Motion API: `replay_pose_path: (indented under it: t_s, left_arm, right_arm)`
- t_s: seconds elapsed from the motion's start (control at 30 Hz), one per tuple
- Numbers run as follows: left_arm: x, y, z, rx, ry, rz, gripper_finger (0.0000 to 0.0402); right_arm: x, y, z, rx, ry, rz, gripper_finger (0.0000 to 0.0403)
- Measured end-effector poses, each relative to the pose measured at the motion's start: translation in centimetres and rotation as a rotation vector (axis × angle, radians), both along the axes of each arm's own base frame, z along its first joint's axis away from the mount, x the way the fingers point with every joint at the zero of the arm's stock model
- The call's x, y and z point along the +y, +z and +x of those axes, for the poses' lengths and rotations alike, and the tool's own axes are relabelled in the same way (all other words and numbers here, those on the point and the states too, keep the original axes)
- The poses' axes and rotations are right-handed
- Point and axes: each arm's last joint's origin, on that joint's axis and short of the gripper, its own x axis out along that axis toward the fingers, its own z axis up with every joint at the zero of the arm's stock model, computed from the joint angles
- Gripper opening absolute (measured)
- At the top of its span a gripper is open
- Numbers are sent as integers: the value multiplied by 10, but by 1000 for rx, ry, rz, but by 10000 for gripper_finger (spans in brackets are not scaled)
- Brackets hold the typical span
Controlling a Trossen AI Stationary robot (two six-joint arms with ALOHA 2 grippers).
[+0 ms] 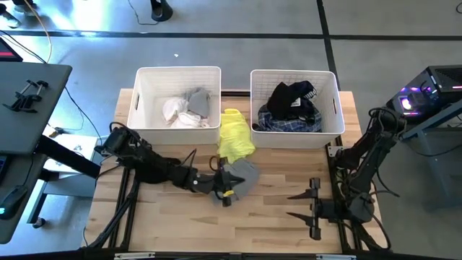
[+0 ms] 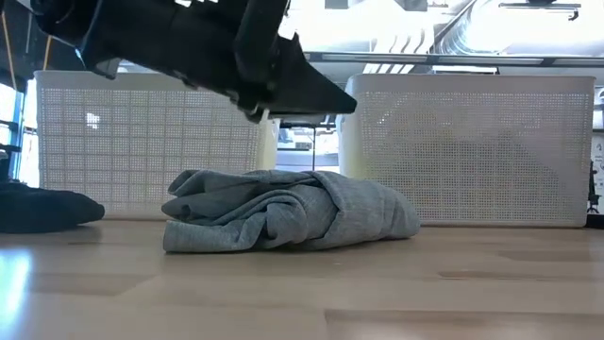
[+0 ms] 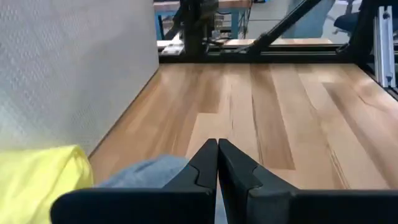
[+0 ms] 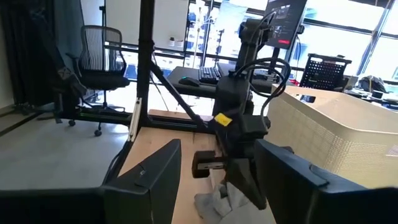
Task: Sort clothes
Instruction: Put the gray shirt into the left white laundry bin
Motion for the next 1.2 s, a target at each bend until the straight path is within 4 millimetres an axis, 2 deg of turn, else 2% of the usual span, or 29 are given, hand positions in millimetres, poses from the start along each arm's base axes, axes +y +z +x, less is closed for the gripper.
replay_pose_path:
  t_s: [0.13,0.37,0.5,0.63,0.73,0.83,0.97,1.1,1.13,1.2]
  left_arm:
    - [0,-2,0,31,-84,-6,32]
    - [10,-10,2,128,-209,-42,152]
    - [23,-18,3,219,-191,2,216]
    - [39,-27,2,336,-222,-15,244]
    - [44,-34,-2,444,-252,-29,237]
    - [47,-39,-8,531,-232,-13,209]
    - [50,-42,-10,576,-248,-34,136]
    - [53,-46,-9,585,-270,-90,38]
    - [54,-47,-8,585,-265,-102,22]
    - [55,-46,-8,578,-255,-129,15]
  right_arm:
    - [-2,0,3,-1,-12,5,195]
    - [-5,0,7,-2,-33,10,195]
    - [-7,0,9,-2,-43,9,195]
    - [-8,0,11,-3,-50,17,195]
    - [-8,0,11,-3,-50,26,195]
    - [-7,0,11,-3,-49,27,195]
    - [-7,0,11,-3,-49,27,195]
    - [-7,0,11,-4,-49,34,195]
    - [-7,0,11,-4,-48,35,195]
    - [-7,0,11,-4,-47,36,195]
